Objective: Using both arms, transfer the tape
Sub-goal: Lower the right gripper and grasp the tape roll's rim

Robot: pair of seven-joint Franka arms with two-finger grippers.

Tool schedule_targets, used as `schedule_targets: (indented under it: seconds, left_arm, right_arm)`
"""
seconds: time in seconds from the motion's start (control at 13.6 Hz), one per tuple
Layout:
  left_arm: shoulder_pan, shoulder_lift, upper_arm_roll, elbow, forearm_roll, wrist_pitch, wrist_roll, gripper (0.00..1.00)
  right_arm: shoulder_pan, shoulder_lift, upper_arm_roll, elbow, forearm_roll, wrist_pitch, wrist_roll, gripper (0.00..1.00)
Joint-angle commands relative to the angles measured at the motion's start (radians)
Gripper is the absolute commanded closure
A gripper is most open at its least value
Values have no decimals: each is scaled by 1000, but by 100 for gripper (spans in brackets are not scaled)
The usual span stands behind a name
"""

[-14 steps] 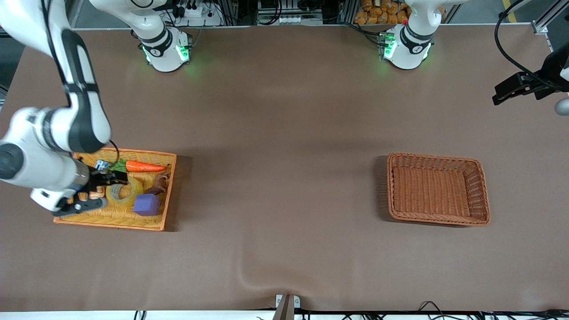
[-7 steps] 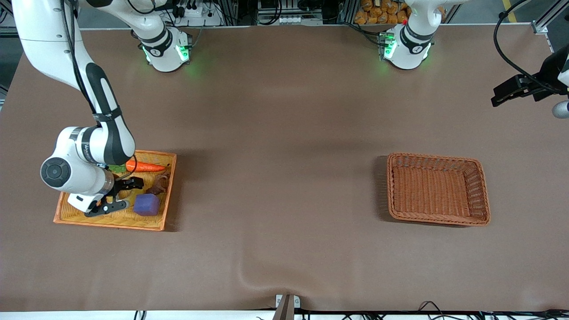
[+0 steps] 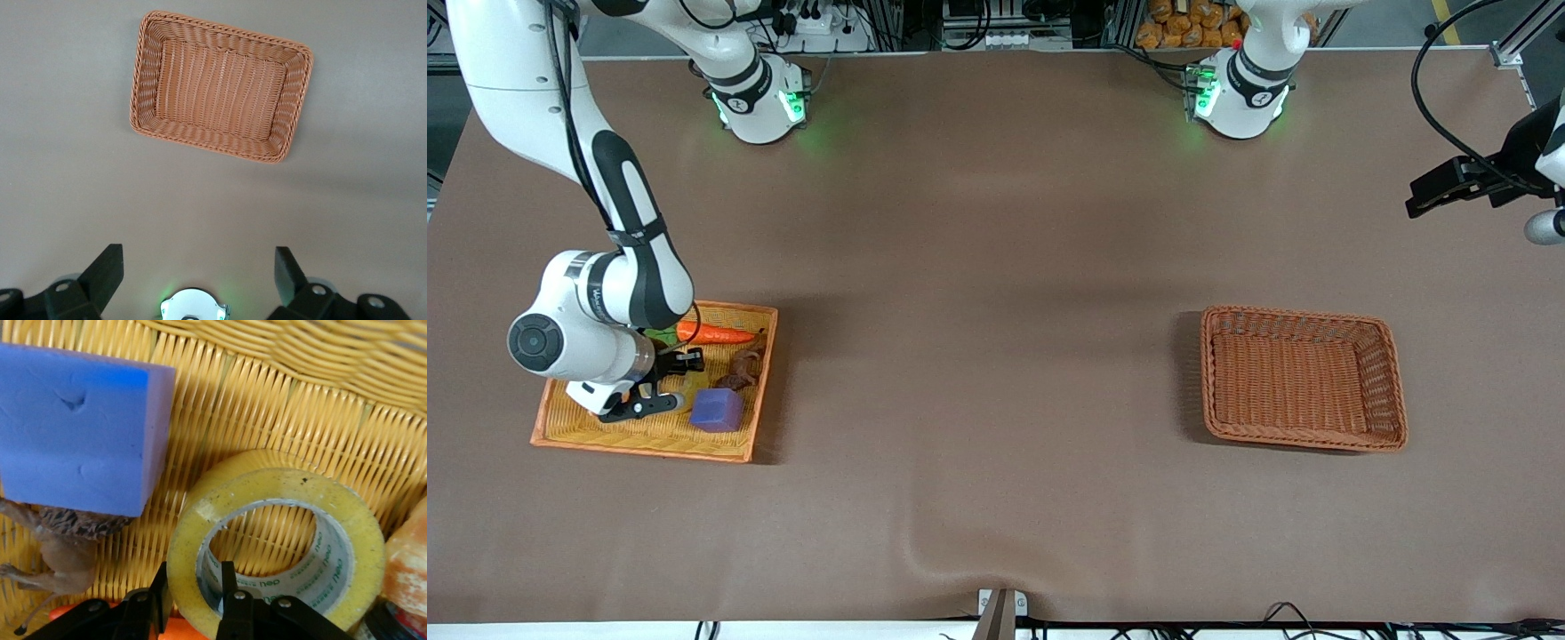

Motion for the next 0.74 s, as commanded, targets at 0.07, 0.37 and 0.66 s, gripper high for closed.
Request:
schedule_targets:
  seconds: [0.07,0.37,0.66]
  left_arm:
    - [6,1,2,0,-4,5,10,0]
    - [6,3,2,2,-2,10,10,0]
    - [8,3,1,1,-2,10,10,0]
  right_arm:
    - [0,-12,9,0,25,-1,-23,100]
    - [20,-115,9,157,16,-254,-15,100]
    - [159,-107,9,441,13,-573,115,100]
